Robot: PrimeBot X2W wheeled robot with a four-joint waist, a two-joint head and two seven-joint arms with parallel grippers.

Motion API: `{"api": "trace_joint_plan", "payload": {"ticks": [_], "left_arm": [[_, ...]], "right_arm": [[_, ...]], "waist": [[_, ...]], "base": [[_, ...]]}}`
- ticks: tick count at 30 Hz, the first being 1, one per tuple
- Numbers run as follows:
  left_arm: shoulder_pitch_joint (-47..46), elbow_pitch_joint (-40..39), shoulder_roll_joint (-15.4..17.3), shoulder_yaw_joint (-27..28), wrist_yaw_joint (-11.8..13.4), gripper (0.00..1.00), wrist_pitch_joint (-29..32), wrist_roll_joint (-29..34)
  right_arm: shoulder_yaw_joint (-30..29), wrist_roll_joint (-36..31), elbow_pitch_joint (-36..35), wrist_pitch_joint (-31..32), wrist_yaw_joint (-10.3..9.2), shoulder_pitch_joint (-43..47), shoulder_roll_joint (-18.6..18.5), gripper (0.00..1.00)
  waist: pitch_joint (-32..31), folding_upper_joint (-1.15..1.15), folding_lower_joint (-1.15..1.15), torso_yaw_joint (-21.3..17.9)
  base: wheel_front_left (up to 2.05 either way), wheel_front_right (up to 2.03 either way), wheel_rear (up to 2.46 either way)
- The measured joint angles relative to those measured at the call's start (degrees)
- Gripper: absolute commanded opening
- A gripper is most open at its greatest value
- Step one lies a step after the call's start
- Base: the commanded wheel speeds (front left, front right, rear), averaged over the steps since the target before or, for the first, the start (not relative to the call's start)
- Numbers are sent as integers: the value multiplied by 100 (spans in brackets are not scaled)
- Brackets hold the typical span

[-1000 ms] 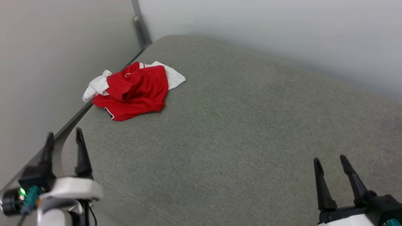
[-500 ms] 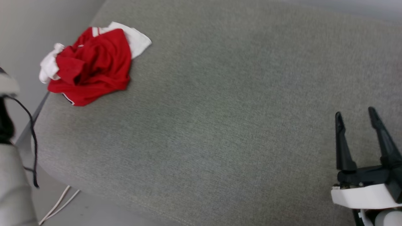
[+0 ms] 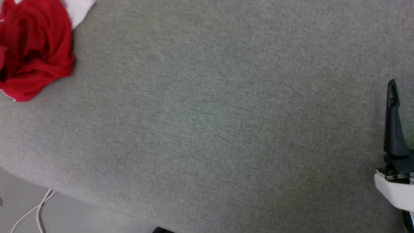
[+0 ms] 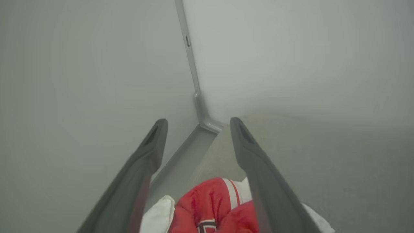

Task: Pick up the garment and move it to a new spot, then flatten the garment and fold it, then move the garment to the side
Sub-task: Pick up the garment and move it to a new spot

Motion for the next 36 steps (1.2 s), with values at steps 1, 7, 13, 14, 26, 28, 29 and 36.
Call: {"api": "trace_joint_plan", "payload": {"ticks": [1, 7, 13, 14, 26, 28, 29, 36], "left_arm": [[-4, 37, 83, -204, 0, 100, 298, -289], [63, 113, 595, -1065, 0, 100, 2332, -1887], [319, 92, 871, -1454, 0, 100, 3665, -2970], [350, 112, 889, -1522, 0, 100, 3758, -3017], [365, 458, 817, -1994, 7, 0, 3598, -3377], [367, 434, 848, -2097, 7, 0, 3482, -3393], [366, 414, 893, -2157, 7, 0, 3437, -3388], [196, 49, 1248, -2418, 2, 0, 2888, -3310]], "right_arm": [[-1, -23, -75, -1, 0, -10, -27, 100], [53, -115, -447, -1, 0, -88, -79, 100], [94, -204, -756, -1, 0, -109, -91, 100], [103, -211, -797, -1, 0, -112, -92, 100], [165, -288, -877, -1, 0, -249, -92, 100], [177, -287, -843, -1, 0, -248, -75, 100], [179, -287, -813, -1, 0, -248, -64, 100], [249, -200, -552, -1, 0, -243, 88, 100]], "waist": [[82, 0, 0, -25], [489, 0, 0, -158], [775, 0, -1, -259], [815, 0, -1, -270], [886, 0, -2, -404], [818, 0, -1, -411], [775, 0, -1, -414], [328, 0, -1, -448]], "base": [[0, 0, 0], [0, 0, 0], [0, 0, 0], [0, 0, 0], [0, 0, 0], [0, 0, 0], [0, 0, 0], [0, 0, 0]]}}
